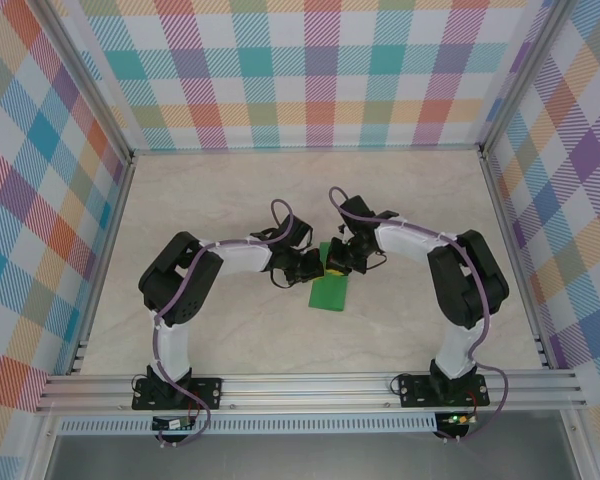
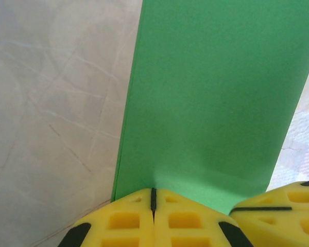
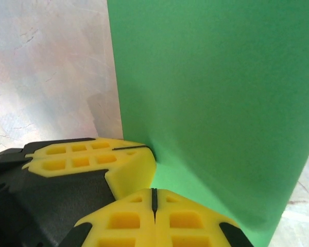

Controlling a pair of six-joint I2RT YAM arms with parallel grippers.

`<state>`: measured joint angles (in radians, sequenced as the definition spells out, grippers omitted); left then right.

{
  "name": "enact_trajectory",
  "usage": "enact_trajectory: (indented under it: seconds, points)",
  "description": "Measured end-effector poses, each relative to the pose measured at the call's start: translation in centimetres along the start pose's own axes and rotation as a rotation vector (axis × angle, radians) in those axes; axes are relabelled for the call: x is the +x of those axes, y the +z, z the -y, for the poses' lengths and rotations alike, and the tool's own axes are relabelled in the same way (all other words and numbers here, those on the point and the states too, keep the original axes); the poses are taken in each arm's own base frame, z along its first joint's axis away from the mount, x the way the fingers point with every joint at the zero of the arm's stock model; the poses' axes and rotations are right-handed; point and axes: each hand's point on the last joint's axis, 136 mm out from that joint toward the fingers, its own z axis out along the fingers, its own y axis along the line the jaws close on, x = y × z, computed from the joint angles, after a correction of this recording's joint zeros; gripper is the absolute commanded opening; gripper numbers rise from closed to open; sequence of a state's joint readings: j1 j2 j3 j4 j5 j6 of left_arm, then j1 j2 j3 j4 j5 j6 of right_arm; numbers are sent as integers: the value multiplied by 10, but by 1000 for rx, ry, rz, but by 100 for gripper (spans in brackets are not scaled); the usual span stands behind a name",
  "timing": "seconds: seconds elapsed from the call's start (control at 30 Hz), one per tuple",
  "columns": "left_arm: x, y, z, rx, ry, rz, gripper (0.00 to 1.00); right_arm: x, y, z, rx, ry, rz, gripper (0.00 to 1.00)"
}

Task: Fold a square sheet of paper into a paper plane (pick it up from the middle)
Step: Fold the square sheet of paper in half at the center of the table.

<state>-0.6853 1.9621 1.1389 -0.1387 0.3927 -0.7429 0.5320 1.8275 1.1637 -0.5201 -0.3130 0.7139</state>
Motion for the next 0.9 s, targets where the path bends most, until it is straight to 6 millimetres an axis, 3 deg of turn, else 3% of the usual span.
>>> enact_trajectory:
  seconds: [0.33,0.9]
  points:
    - [0,1,0,-18,1,3,0,0,12,10,39,-5,-22,0]
    - [1,2,-2,-27,-7,-5,0,0,12,36,83,-77,-18,0]
